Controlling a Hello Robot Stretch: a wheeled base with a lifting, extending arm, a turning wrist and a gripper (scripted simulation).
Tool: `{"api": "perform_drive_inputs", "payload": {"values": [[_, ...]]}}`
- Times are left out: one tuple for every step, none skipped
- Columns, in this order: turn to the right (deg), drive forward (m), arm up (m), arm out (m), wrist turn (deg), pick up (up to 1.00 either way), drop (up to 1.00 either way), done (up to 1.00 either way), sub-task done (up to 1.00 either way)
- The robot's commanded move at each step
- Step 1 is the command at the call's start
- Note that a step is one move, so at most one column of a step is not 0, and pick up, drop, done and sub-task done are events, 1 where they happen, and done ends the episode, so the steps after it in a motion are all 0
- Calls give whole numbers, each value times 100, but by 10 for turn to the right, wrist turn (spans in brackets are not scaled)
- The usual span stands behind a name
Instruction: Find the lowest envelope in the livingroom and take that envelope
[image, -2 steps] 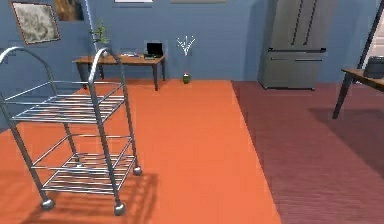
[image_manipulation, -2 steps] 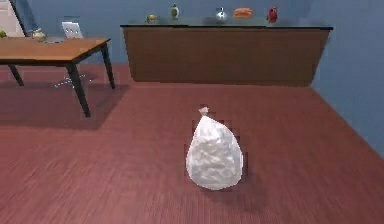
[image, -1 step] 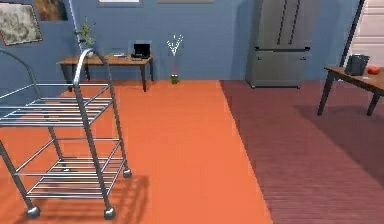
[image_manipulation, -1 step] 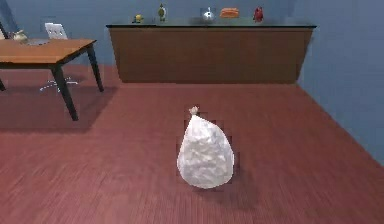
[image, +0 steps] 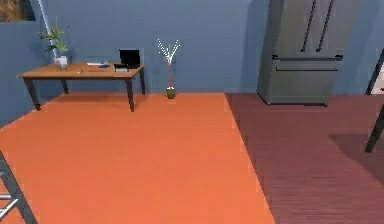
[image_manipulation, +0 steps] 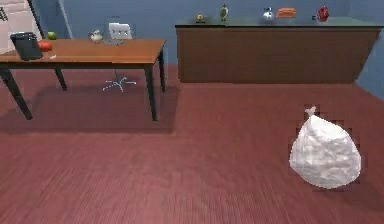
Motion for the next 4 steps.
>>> {"api": "perform_drive_inputs", "payload": {"values": [[0,90,0,0,0,0,0,0,0],[-240,0,0,0,0,0,0,0,0],[0,100,0,0,0,0,0,0,0],[-30,0,0,0,0,0,0,0,0]]}}
